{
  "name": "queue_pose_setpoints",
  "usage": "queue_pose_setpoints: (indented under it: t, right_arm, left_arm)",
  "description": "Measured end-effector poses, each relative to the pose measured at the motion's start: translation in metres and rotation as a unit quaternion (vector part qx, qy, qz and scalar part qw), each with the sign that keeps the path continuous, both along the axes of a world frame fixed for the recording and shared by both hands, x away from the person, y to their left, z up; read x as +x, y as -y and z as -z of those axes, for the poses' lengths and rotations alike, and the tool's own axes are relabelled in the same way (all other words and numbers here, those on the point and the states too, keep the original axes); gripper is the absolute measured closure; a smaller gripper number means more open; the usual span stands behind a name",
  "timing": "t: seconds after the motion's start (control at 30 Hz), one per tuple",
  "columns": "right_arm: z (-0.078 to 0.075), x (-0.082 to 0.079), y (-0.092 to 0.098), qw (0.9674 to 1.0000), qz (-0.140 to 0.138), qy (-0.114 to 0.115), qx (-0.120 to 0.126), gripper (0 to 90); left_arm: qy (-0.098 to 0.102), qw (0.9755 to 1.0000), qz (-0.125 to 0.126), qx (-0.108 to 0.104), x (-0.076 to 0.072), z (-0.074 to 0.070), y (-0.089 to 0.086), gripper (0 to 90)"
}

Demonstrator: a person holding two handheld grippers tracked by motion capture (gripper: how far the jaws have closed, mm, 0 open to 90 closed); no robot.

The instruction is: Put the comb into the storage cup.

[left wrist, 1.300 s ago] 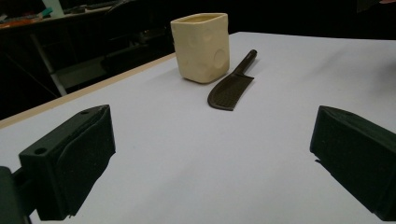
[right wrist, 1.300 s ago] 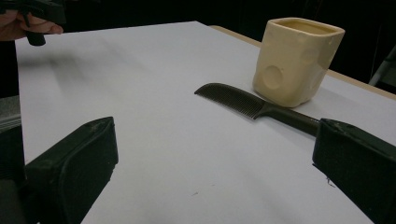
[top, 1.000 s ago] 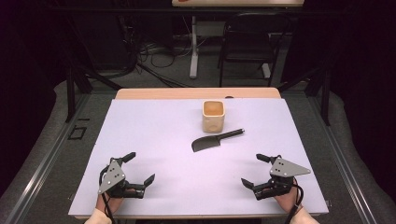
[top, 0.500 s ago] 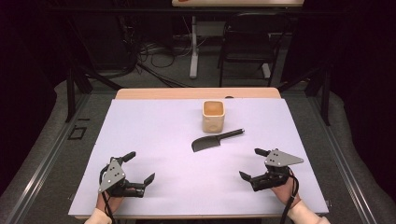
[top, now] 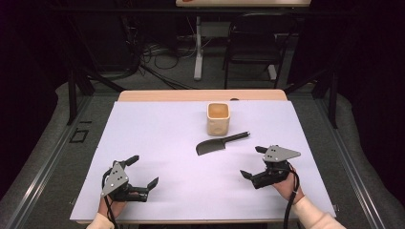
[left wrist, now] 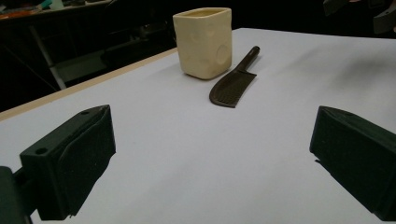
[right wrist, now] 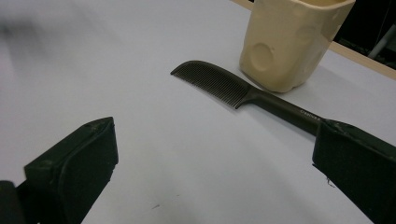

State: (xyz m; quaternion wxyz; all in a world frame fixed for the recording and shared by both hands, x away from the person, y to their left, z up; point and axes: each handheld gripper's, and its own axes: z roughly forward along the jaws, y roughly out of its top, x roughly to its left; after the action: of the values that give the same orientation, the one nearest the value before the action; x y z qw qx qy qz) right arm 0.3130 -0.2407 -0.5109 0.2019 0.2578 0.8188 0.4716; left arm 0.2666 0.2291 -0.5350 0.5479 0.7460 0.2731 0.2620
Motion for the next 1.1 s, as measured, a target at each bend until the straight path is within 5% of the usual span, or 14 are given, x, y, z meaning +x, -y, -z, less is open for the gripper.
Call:
queue_pose_setpoints:
  t: [0.47,0.8,1.1]
  right_arm:
    - [-0.014,0.034,-0.013,0.9981,-0.018,0.003,-0.059,0.0]
    - [-0.017,0.051,-0.012,0.9966,-0.034,0.001,-0.076,0.1]
    - [-0.018,0.064,-0.017,0.9924,-0.049,0.005,-0.113,2.6]
  left_arm:
    - [0.000,1.0000,0.001,0.001,0.000,0.000,0.000,0.1]
    - [-0.001,1.0000,-0.001,-0.002,0.000,0.000,-0.001,0.1]
    - [0.003,1.0000,-0.002,0.000,0.000,-0.002,-0.002,0.1]
